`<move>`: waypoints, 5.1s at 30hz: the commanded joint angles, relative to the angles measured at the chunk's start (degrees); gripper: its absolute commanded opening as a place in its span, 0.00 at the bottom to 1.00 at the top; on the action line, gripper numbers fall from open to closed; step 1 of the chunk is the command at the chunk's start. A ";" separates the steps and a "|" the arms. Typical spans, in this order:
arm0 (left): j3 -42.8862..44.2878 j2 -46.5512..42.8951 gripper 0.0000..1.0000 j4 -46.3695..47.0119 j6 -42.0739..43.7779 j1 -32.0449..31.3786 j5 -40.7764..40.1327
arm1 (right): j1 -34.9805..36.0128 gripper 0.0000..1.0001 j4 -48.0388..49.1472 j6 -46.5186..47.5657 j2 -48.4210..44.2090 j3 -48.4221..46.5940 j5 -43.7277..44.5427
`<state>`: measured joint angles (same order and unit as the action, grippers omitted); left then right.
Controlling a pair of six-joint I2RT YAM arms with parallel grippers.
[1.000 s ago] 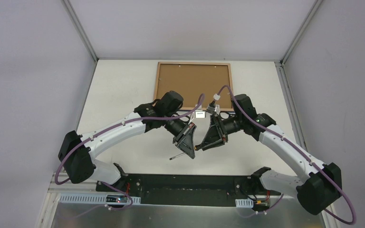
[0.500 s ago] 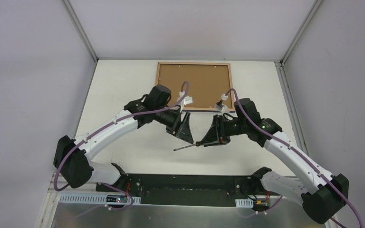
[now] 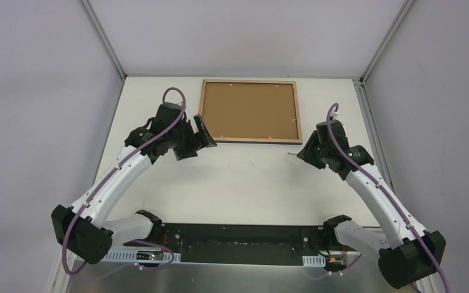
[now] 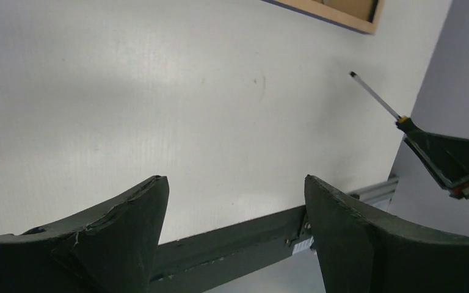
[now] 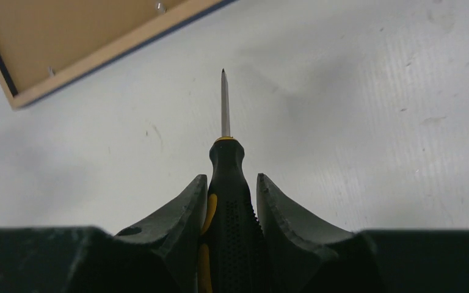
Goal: Take the photo out of the frame
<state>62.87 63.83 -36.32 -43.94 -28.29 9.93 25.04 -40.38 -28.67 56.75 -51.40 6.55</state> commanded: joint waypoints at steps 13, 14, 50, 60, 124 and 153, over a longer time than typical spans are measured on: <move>17.37 30.35 0.71 -2.83 10.84 12.74 -6.32 | -9.59 0.00 12.69 10.68 14.35 -8.98 1.41; 18.71 32.48 0.70 -2.80 12.03 13.12 -6.49 | -9.59 0.00 12.77 10.77 14.88 -9.37 1.72; 31.10 57.85 0.36 -0.86 24.27 17.83 7.81 | -12.11 0.00 11.42 17.52 35.07 -24.47 4.20; 29.22 57.82 0.21 -1.88 25.67 17.83 8.25 | -12.08 0.00 13.86 18.14 37.77 -25.47 5.47; 19.10 44.19 0.46 -7.63 21.82 21.27 7.14 | -15.46 0.00 12.18 18.51 31.80 -11.61 -9.52; 24.27 55.63 0.01 -5.97 23.57 18.88 -3.57 | -14.58 0.00 14.76 20.79 24.13 -1.28 -7.08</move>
<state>88.90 119.44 -39.51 -22.24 -10.04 12.32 10.48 -24.80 -8.69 83.46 -54.26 -3.51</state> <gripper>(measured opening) 0.109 0.359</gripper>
